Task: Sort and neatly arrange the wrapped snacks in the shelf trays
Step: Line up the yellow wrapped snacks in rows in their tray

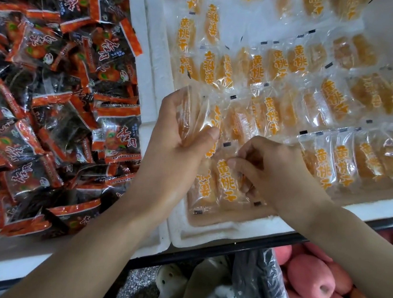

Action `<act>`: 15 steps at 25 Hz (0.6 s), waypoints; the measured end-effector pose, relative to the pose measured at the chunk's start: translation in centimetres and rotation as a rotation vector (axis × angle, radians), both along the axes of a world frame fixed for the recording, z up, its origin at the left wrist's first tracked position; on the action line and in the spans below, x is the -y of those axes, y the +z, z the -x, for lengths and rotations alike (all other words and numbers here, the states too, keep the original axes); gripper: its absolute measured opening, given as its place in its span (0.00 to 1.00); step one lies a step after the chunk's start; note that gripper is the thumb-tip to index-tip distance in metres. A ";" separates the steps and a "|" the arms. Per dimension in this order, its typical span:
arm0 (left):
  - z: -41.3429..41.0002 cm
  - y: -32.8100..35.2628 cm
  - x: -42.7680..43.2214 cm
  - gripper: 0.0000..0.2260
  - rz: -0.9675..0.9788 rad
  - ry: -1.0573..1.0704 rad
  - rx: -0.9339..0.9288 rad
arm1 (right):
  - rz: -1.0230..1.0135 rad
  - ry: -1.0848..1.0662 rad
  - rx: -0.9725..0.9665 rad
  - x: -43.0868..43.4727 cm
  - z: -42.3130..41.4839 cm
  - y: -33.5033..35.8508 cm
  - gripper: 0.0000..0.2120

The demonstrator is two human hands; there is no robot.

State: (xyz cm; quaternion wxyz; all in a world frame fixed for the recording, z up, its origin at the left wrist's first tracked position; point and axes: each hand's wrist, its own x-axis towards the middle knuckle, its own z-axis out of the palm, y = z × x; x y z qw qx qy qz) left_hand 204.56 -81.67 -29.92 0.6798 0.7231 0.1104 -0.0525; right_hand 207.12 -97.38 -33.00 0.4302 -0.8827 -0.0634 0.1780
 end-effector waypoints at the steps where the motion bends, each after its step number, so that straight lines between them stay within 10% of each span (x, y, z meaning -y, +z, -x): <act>1: 0.1 -0.1 0.1 0.21 0.009 -0.001 -0.004 | 0.024 0.014 0.014 0.0 0.1 0.0 0.08; 6: 0.4 -0.2 0.3 0.16 0.032 -0.024 -0.045 | -0.034 -0.038 0.244 0.4 0.6 1.0 0.14; 9: 0.5 0.2 0.9 0.12 0.010 -0.066 -0.065 | -0.392 -0.191 -0.068 0.5 0.3 3.1 0.16; 15: -0.1 0.9 2.0 0.21 0.038 -0.106 -0.091 | -0.362 -0.178 -0.122 2.9 -0.9 4.6 0.06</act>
